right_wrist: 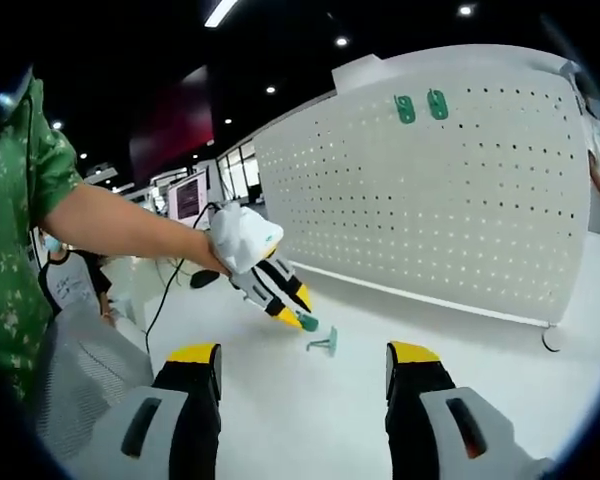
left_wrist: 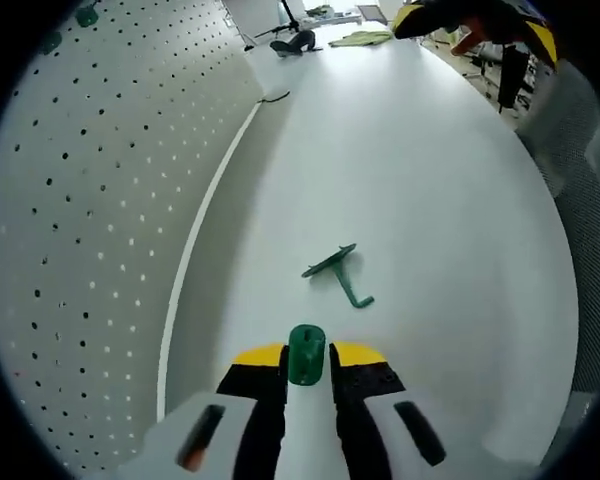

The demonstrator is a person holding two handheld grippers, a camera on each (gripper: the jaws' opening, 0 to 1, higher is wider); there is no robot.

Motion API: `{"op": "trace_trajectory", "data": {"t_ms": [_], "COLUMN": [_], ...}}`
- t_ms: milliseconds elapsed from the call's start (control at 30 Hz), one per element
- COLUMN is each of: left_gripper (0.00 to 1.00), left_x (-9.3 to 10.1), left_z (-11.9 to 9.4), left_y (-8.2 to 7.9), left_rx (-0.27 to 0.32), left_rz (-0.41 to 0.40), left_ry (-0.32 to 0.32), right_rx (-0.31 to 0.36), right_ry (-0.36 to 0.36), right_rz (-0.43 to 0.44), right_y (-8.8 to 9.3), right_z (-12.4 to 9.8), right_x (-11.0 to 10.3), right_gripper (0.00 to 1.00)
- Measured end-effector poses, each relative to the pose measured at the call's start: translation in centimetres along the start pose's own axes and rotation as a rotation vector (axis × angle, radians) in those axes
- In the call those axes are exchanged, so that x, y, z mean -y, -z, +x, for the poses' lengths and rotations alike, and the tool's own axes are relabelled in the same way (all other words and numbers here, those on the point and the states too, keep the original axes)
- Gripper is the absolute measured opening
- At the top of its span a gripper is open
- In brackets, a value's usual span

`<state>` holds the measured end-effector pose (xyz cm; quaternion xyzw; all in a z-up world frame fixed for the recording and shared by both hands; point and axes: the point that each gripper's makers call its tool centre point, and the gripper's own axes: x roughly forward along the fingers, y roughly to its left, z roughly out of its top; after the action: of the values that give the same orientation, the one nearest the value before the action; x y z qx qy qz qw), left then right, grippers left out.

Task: Insert the hook assembly into the mounting plate slot until the hook locks in place.

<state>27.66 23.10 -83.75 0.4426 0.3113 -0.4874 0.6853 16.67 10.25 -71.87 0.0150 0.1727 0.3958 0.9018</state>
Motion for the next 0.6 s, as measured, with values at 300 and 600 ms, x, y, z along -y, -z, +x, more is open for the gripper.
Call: {"op": "trace_trajectory", "data": {"t_ms": [300, 600], "left_gripper": [0.15, 0.13], "left_x": [0.00, 0.14], "left_z": [0.26, 0.61], "left_y": [0.20, 0.31], "left_rx": [-0.017, -0.038], "left_rz": [0.006, 0.043], "left_ry": [0.006, 0.008], "right_rx": [0.007, 0.016], "right_ry": [0.004, 0.009], "right_rz": [0.009, 0.020], "right_y": [0.14, 0.12], "right_z": [-0.08, -0.22], "right_x": [0.35, 0.72], "right_gripper": [0.68, 0.67]}}
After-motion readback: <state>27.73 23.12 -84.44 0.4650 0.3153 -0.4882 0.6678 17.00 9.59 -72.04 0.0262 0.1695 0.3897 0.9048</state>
